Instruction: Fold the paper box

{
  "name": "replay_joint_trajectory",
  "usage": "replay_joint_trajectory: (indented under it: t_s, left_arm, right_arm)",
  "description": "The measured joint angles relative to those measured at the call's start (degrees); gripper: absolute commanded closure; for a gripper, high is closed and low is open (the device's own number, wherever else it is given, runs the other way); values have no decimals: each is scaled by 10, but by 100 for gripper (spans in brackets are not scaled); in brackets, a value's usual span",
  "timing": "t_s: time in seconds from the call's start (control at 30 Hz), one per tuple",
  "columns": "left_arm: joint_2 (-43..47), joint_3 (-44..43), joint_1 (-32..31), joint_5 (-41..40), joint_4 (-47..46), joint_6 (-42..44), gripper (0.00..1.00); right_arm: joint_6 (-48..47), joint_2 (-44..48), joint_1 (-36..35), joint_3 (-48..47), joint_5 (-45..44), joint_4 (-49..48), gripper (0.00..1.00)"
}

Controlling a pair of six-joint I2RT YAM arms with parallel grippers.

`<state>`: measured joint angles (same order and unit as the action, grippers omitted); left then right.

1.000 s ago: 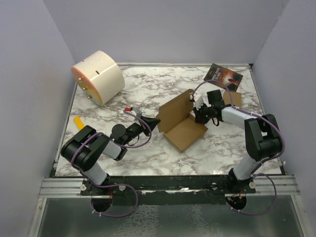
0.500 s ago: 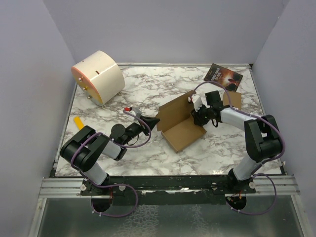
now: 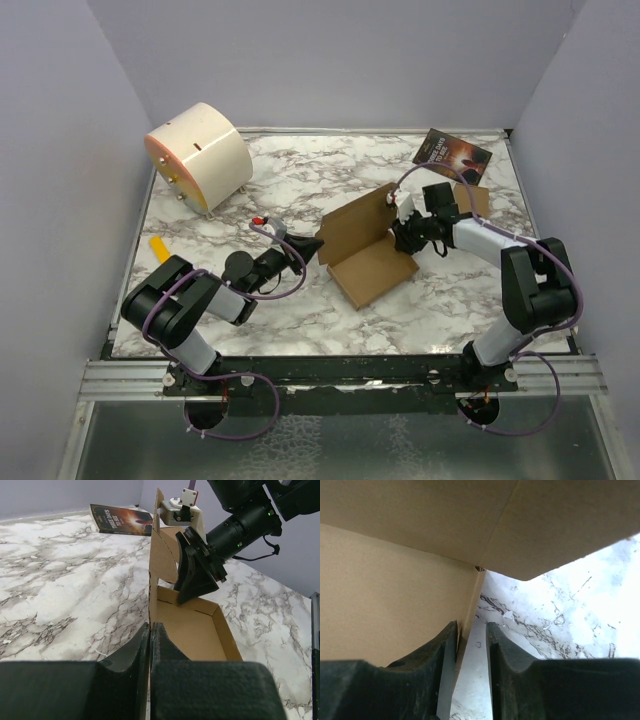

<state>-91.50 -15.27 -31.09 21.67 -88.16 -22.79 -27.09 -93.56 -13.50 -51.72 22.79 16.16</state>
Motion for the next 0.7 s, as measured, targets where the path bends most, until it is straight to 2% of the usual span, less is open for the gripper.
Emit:
replay_joint_trajectory:
  t_s: [0.07, 0.1, 0.3, 0.33, 0.4, 0.47, 0.53, 0.7]
  left_arm:
    - [0, 0, 0, 0, 0, 0, 100]
    - [0, 0, 0, 0, 0, 0, 100]
    - [0, 0, -1, 7, 0, -6, 100]
    - [0, 0, -1, 7, 0, -7, 100]
    - [0, 0, -1, 8, 0, -7, 100]
    - [0, 0, -1, 7, 0, -6, 100]
    - [1, 0, -1, 7, 0, -4, 100]
    - [4, 0, 0, 6, 0, 1, 100]
  right_arm:
    - [2, -2, -1, 2, 0, -3, 95]
    - [4, -2, -1, 3, 0, -6, 98]
    - [18, -9, -12, 4, -23, -22, 99]
    - [19, -9, -14, 4, -27, -24, 95]
    - [17, -9, -16, 4, -30, -24, 75]
    - [10, -8, -16, 4, -29, -23, 64]
    - [1, -4, -16, 4, -25, -12, 61]
    - [-35, 28, -2, 4, -8, 19, 60]
